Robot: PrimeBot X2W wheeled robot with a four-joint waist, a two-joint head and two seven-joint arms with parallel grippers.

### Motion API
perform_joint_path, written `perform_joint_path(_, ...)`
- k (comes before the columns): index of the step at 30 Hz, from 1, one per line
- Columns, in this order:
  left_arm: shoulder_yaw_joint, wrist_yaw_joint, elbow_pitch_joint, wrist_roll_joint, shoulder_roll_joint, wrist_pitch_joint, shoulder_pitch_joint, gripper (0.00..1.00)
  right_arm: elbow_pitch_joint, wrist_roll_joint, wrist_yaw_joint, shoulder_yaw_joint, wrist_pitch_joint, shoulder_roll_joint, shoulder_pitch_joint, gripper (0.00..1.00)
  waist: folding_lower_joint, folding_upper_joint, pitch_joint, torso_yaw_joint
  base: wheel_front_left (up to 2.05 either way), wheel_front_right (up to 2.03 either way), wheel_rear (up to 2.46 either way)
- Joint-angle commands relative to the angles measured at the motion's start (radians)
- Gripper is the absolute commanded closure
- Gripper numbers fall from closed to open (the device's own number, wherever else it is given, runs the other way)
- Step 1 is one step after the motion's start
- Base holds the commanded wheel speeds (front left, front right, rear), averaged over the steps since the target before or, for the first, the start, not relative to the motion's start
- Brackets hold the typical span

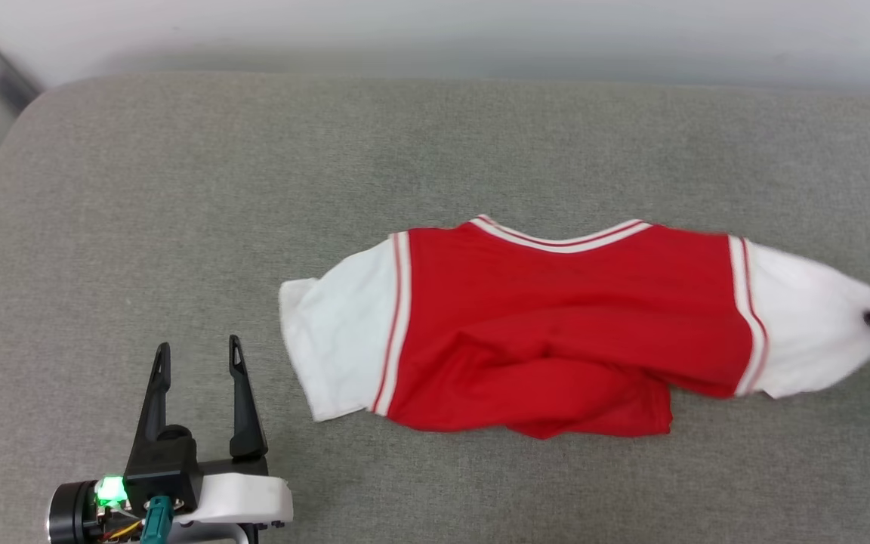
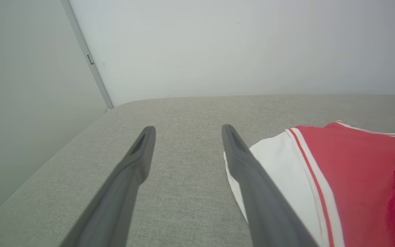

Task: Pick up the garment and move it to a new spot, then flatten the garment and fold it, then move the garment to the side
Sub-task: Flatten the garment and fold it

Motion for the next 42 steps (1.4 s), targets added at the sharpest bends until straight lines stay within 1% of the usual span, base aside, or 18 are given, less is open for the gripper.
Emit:
perform_joint_path(1,0.001,-0.001,0.000,0.007,0.005,-0.002,-0.007,0.00,0.015,0.007,-0.001,-0.003,-0.007,0.001,0.022,1.00,0.0000,0.0000,0.007,-0.006,0.00,0.00,0.00)
perform_joint_path(7,-0.002,-0.016,0.019,0.018,0.011,-0.002,-0.028,0.00,0.150,0.057,-0.001,-0.015,-0.033,0.060,0.148,1.00,0.0000,0.0000,0.026,-0.008,0.00,0.00,0.00)
perform_joint_path(10,0.007,-0.025,0.036,0.016,0.020,-0.002,-0.036,0.00,0.202,0.053,-0.001,-0.024,-0.074,0.100,0.176,1.00,0.0000,0.0000,0.019,-0.011,0.00,0.00,0.00)
perform_joint_path(11,0.010,-0.028,0.041,0.017,0.026,-0.002,-0.040,0.00,0.217,0.054,-0.001,-0.033,-0.093,0.108,0.177,0.96,0.0000,0.0000,0.012,-0.013,0.00,0.00,0.00)
perform_joint_path(12,0.015,-0.030,0.046,0.018,0.034,-0.002,-0.046,0.00,0.231,0.047,-0.001,-0.043,-0.118,0.115,0.172,0.58,0.0000,0.0000,0.005,-0.016,0.00,0.00,0.00)
perform_joint_path(13,0.020,-0.034,0.054,0.016,0.042,-0.002,-0.048,0.00,0.246,0.039,-0.001,-0.054,-0.147,0.121,0.166,0.00,0.0000,0.0000,-0.007,-0.019,0.00,0.00,0.00)
perform_joint_path(19,0.045,-0.070,0.102,0.003,0.091,-0.002,-0.078,0.00,0.342,-0.024,-0.001,-0.144,-0.386,0.162,0.145,0.00,0.0000,0.0000,-0.080,-0.041,0.00,0.00,0.00)
perform_joint_path(23,0.055,-0.115,0.191,-0.010,0.144,-0.002,-0.121,0.00,0.399,-0.074,-0.001,-0.215,-0.539,0.192,0.149,0.00,0.0000,0.0000,-0.126,-0.058,0.00,0.00,0.00)
perform_joint_path(27,0.048,-0.164,0.257,-0.002,0.206,0.037,-0.205,0.00,0.433,-0.133,-0.001,-0.309,-0.601,0.231,0.156,0.00,0.0000,0.0000,-0.150,-0.084,0.00,0.00,0.00)
perform_joint_path(29,0.041,-0.196,0.278,-0.007,0.234,0.081,-0.247,0.00,0.427,-0.167,-0.001,-0.388,-0.607,0.252,0.159,0.00,0.0000,0.0000,-0.150,-0.097,0.00,0.00,0.00)
perform_joint_path(31,0.027,-0.238,0.294,-0.014,0.264,0.135,-0.301,0.00,0.387,-0.229,-0.001,-0.499,-0.608,0.263,0.166,0.00,0.0000,0.0000,-0.147,-0.107,0.00,0.00,0.00)
perform_joint_path(33,0.009,-0.277,0.313,-0.028,0.285,0.193,-0.361,0.00,0.335,-0.302,-0.001,-0.615,-0.607,0.284,0.215,0.00,0.0000,0.0000,-0.141,-0.114,0.00,0.00,0.00)
perform_joint_path(35,-0.020,-0.305,0.339,-0.044,0.307,0.266,-0.416,0.00,0.270,-0.382,-0.001,-0.741,-0.607,0.309,0.267,0.00,0.0000,0.0000,-0.137,-0.119,0.00,0.00,0.00)
perform_joint_path(37,-0.062,-0.322,0.361,-0.059,0.335,0.337,-0.475,0.00,0.184,-0.464,-0.001,-0.875,-0.608,0.349,0.331,0.00,0.0000,0.0000,-0.130,-0.126,0.00,0.00,0.00)
perform_joint_path(39,-0.109,-0.331,0.381,-0.090,0.355,0.417,-0.521,0.00,0.093,-0.548,-0.001,-0.995,-0.607,0.405,0.418,0.00,0.0000,0.0000,-0.122,-0.131,0.00,0.00,0.00)
perform_joint_path(41,-0.191,-0.331,0.400,-0.139,0.378,0.495,-0.569,0.00,-0.005,-0.624,-0.001,-1.097,-0.607,0.472,0.501,0.00,0.0000,0.0000,-0.112,-0.139,0.00,0.00,0.00)
perform_joint_path(42,-0.241,-0.332,0.405,-0.171,0.399,0.535,-0.592,0.00,-0.053,-0.661,-0.001,-1.136,-0.607,0.505,0.543,0.00,0.0000,0.0000,-0.107,-0.143,0.00,0.00,0.00)
